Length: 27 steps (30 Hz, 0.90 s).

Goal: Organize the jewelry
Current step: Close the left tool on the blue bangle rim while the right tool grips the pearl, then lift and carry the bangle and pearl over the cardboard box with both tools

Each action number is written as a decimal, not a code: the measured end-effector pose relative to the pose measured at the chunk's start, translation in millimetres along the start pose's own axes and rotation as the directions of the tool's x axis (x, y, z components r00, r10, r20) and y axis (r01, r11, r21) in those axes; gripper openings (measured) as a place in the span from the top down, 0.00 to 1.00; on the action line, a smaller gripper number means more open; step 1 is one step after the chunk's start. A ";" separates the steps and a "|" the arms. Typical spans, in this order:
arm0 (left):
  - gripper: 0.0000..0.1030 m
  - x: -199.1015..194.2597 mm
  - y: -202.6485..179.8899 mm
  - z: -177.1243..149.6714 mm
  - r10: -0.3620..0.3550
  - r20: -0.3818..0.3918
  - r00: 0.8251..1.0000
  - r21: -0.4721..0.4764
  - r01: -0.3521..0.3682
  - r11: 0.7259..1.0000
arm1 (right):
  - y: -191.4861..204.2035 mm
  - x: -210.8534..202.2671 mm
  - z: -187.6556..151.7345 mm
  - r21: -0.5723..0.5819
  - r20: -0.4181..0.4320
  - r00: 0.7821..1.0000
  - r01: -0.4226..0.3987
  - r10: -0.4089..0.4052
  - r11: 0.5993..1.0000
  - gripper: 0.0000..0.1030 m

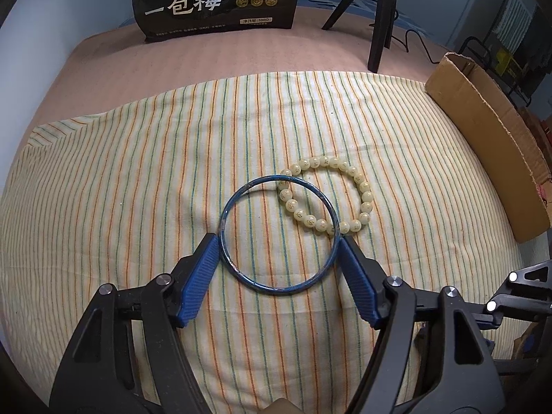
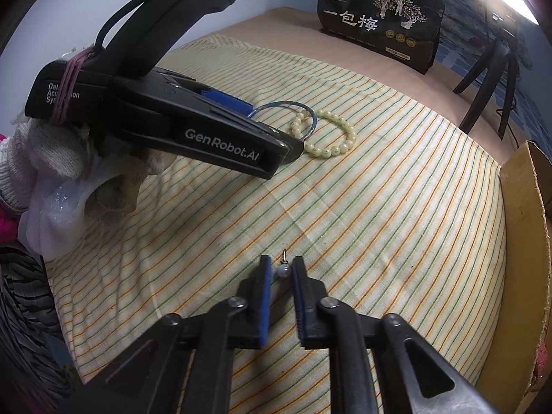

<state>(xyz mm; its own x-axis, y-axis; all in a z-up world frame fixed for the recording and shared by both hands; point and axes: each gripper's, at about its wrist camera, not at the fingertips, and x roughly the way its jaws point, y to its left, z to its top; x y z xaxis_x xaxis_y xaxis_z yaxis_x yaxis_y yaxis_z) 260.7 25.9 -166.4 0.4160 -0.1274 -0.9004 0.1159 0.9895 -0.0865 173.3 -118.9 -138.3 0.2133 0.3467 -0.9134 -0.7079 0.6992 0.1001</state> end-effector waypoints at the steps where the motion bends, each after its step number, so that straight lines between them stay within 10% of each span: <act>1: 0.29 -1.0 0.5 -0.5 0.003 0.002 1.000 -0.001 -0.003 1.000 | -0.6 -0.3 0.4 0.002 0.002 1.000 0.001 -0.001 1.000 0.94; 27: 0.30 -92.3 -31.7 17.2 -0.061 0.222 0.973 0.010 0.061 0.998 | -33.3 -84.7 -0.2 0.122 0.179 0.980 0.062 -0.083 0.991 0.94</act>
<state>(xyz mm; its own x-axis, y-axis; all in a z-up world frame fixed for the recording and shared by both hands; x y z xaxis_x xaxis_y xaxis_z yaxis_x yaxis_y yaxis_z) 234.2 5.2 -73.2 0.5982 -0.1998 -0.7760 0.1499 0.9792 -0.1366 178.6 -171.7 -64.3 0.3887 0.3938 -0.8330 -0.6060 0.7903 0.0908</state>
